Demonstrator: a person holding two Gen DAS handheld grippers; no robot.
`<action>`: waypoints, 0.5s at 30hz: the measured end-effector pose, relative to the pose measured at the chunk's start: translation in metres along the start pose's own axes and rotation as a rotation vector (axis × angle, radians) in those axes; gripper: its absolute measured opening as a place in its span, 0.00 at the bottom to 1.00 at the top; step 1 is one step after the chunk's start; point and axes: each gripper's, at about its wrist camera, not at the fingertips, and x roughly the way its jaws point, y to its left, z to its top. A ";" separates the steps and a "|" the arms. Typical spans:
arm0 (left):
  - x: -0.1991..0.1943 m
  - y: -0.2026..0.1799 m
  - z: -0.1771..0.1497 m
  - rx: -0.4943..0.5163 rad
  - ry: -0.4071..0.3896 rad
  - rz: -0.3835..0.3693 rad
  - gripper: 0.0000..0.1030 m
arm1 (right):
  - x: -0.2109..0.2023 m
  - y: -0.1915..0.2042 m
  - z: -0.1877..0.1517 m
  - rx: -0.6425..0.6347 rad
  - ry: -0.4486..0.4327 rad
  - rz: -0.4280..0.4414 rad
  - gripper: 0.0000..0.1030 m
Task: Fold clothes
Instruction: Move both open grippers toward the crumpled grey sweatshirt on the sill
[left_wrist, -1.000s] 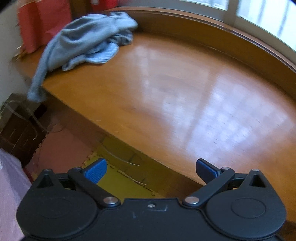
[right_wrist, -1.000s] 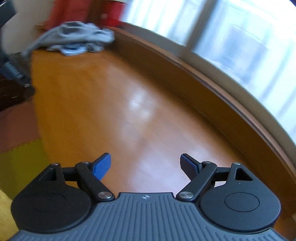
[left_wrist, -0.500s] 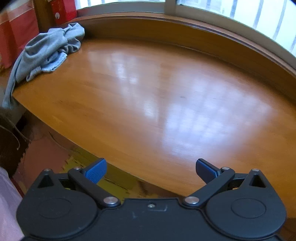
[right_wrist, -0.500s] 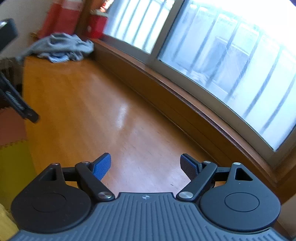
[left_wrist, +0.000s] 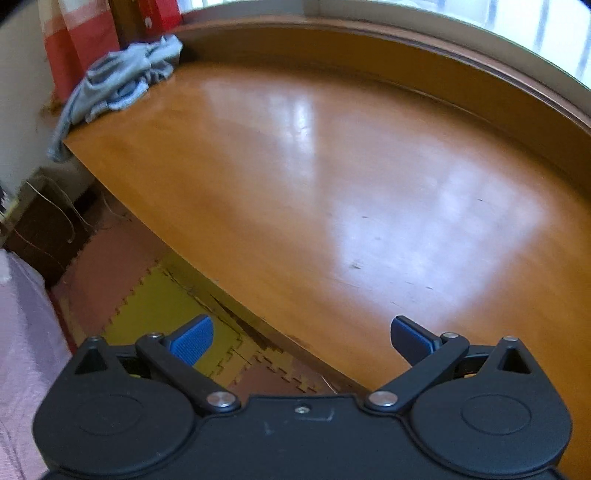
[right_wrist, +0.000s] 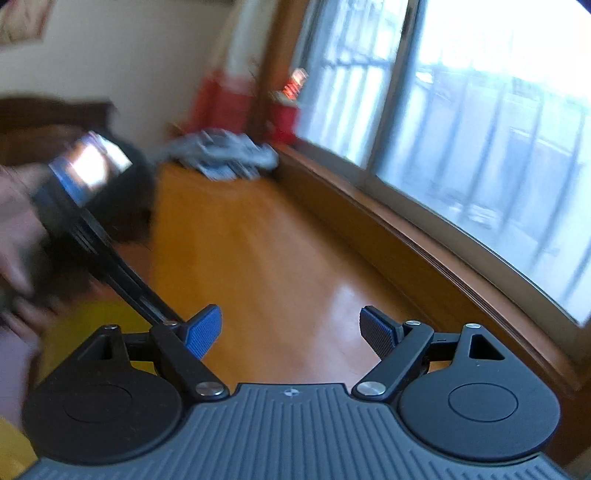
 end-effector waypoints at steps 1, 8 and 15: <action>-0.006 -0.004 -0.002 0.002 -0.006 0.008 1.00 | -0.005 0.003 0.005 0.024 -0.020 0.039 0.86; -0.022 0.005 -0.003 -0.052 -0.021 0.061 1.00 | -0.016 0.036 0.023 0.116 -0.118 0.084 0.89; -0.027 0.040 0.008 -0.091 -0.053 0.125 1.00 | 0.007 0.061 0.042 0.147 -0.140 0.078 0.90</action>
